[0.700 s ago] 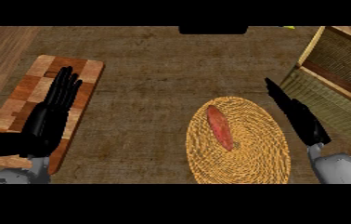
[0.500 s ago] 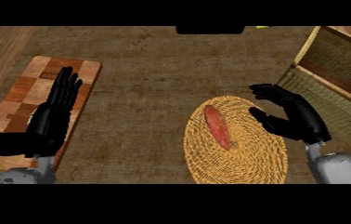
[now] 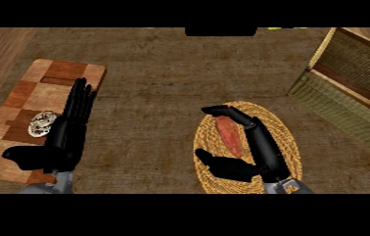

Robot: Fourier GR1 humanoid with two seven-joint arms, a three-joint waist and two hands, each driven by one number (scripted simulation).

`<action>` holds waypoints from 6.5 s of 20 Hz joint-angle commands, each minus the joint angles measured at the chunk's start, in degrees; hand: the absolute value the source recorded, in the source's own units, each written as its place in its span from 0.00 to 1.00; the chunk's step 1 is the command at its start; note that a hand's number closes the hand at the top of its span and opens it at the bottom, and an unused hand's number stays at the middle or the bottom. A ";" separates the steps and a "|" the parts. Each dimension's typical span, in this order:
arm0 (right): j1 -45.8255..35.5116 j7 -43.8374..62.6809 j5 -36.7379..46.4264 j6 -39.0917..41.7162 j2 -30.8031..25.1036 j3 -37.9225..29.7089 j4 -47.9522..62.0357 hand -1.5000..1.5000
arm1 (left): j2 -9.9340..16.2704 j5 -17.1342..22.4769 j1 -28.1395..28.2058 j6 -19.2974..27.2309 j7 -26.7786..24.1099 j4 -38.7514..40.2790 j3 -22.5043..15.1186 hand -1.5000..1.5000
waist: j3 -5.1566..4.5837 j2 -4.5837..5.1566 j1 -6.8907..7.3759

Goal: Pick the sweet potato from the placemat and place it in the basket

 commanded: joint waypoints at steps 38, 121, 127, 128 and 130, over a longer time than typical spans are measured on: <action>-23.85 73.94 11.57 34.48 -9.64 1.02 -7.01 0.00 | -2.73 -3.20 0.23 0.38 0.72 0.03 -0.09 0.50 | 0.00 0.31 -0.12; -26.03 48.17 50.95 19.52 11.19 -21.55 39.71 1.00 | -13.13 -13.81 1.10 -12.06 6.31 -4.02 8.99 0.50 | 0.14 1.27 2.74; -36.11 47.80 57.07 5.06 11.19 -21.18 53.40 1.00 | -13.91 -14.19 0.71 -11.79 5.07 -2.60 9.21 0.50 | 0.10 1.02 2.10; -37.20 47.90 56.06 2.80 11.20 -22.01 52.84 1.00 | -13.28 -13.18 1.04 -12.11 5.89 -4.53 10.14 0.50 | 0.11 0.96 2.28; -38.77 50.33 53.49 0.67 11.20 -20.04 48.14 1.00 | -15.43 -15.61 0.68 -10.56 5.28 -1.91 7.61 0.50 | 0.10 0.73 1.83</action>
